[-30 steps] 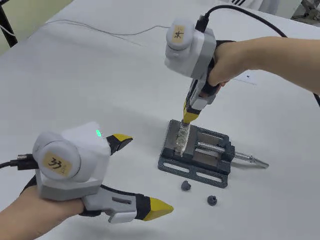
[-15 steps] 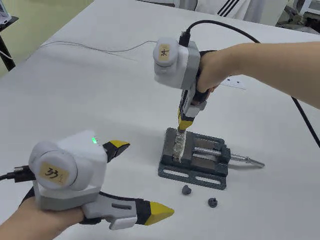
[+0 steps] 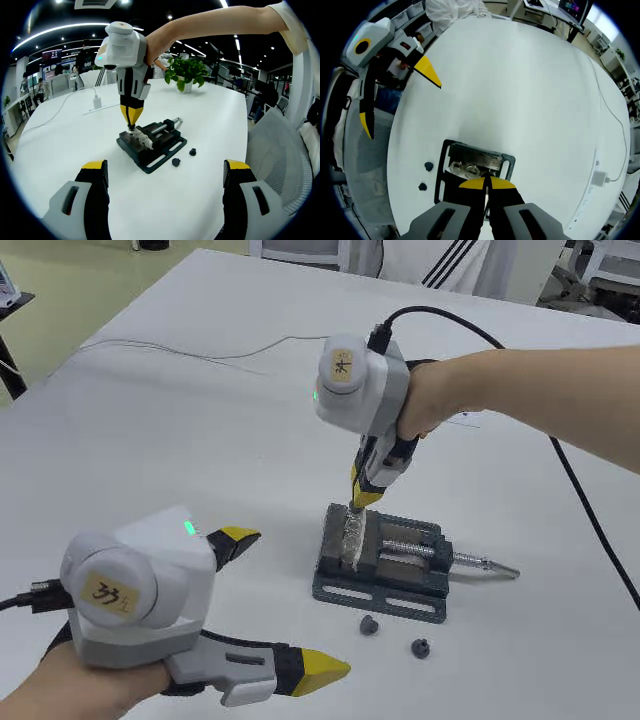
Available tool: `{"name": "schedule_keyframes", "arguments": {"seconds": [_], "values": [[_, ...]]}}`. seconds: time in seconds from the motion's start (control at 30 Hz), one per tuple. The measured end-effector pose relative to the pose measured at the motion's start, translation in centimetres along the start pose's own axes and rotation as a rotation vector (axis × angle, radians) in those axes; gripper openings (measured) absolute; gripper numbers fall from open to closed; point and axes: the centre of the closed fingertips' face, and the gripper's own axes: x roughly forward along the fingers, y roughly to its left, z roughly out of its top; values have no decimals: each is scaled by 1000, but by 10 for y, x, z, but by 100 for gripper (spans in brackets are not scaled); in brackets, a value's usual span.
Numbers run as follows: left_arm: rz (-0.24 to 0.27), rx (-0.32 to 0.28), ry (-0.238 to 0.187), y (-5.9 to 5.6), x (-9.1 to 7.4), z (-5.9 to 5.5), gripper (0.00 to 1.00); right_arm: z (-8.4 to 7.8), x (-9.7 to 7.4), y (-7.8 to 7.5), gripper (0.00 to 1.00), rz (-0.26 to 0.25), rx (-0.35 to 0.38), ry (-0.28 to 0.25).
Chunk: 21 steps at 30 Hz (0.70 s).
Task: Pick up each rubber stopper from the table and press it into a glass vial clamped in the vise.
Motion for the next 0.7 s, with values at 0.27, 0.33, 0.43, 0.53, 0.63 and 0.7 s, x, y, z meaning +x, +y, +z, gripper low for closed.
{"name": "schedule_keyframes", "arguments": {"seconds": [0.27, 0.33, 0.43, 0.53, 0.63, 0.7], "values": [[15, -1, 6, 3, -7, -2, 95, -2, -2, 5, 4, -9, 5, -21], [16, 1, 7, 3, -7, -1, 95, -8, -2, 5, 25, -33, 3, 1], [15, 3, 8, 2, -7, -1, 95, -13, -5, -1, 34, -65, -20, -8], [12, 4, 6, 1, -6, 0, 95, -12, -8, 6, 43, -63, 24, -67], [9, 6, 8, 0, -5, 0, 95, -13, -4, 3, 45, -78, 8, -88], [6, 8, 10, -1, -5, -1, 95, -13, -4, 8, 46, -74, 33, -111]]}}
